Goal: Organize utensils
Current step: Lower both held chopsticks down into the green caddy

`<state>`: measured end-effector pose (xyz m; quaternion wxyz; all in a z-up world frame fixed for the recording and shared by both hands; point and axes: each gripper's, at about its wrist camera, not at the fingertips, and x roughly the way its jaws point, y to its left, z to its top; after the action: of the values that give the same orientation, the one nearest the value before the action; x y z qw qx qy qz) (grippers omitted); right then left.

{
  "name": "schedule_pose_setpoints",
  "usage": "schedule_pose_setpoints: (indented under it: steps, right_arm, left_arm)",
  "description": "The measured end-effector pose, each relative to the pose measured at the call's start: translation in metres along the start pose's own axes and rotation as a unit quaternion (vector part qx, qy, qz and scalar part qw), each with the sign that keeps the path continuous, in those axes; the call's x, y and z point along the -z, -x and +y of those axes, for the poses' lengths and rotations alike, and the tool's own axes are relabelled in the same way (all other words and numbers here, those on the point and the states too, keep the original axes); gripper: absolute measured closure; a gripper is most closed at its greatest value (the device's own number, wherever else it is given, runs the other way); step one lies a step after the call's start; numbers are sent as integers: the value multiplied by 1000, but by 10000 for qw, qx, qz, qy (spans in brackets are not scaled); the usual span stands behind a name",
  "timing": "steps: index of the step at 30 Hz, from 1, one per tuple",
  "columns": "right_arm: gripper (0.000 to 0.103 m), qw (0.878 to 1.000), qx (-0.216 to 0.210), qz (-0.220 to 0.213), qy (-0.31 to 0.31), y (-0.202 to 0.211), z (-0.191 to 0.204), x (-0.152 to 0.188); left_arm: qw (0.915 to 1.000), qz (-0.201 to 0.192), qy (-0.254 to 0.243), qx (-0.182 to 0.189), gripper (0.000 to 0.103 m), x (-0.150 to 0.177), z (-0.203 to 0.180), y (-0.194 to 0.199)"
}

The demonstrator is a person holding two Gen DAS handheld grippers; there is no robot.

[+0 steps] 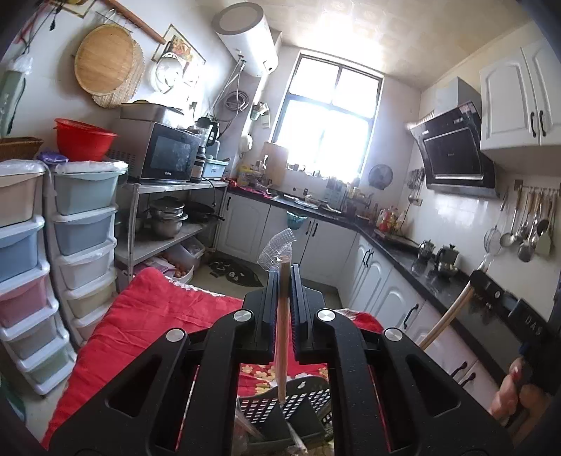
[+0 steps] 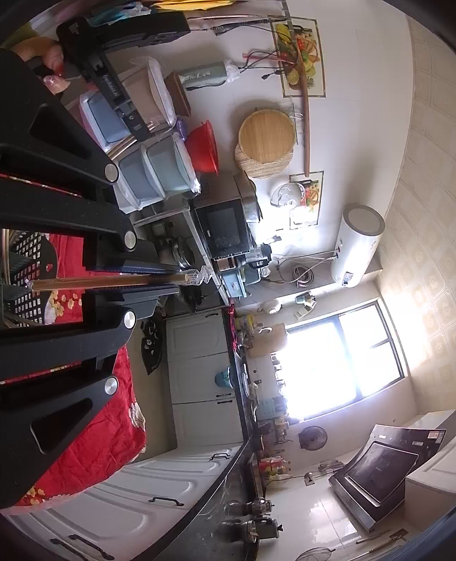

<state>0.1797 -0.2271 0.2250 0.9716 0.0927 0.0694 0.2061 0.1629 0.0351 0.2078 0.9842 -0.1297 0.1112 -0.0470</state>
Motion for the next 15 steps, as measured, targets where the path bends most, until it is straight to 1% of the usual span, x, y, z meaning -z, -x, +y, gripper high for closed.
schedule_pose_setpoints:
  steps: [7, 15]
  right_arm:
    - [97, 10000, 52, 9, 19, -9, -3, 3]
    - [97, 9994, 57, 349, -51, -36, -12, 31]
  left_arm:
    - [9996, 151, -217, -55, 99, 14, 1, -14]
    - [9992, 355, -191, -82, 99, 36, 10, -26]
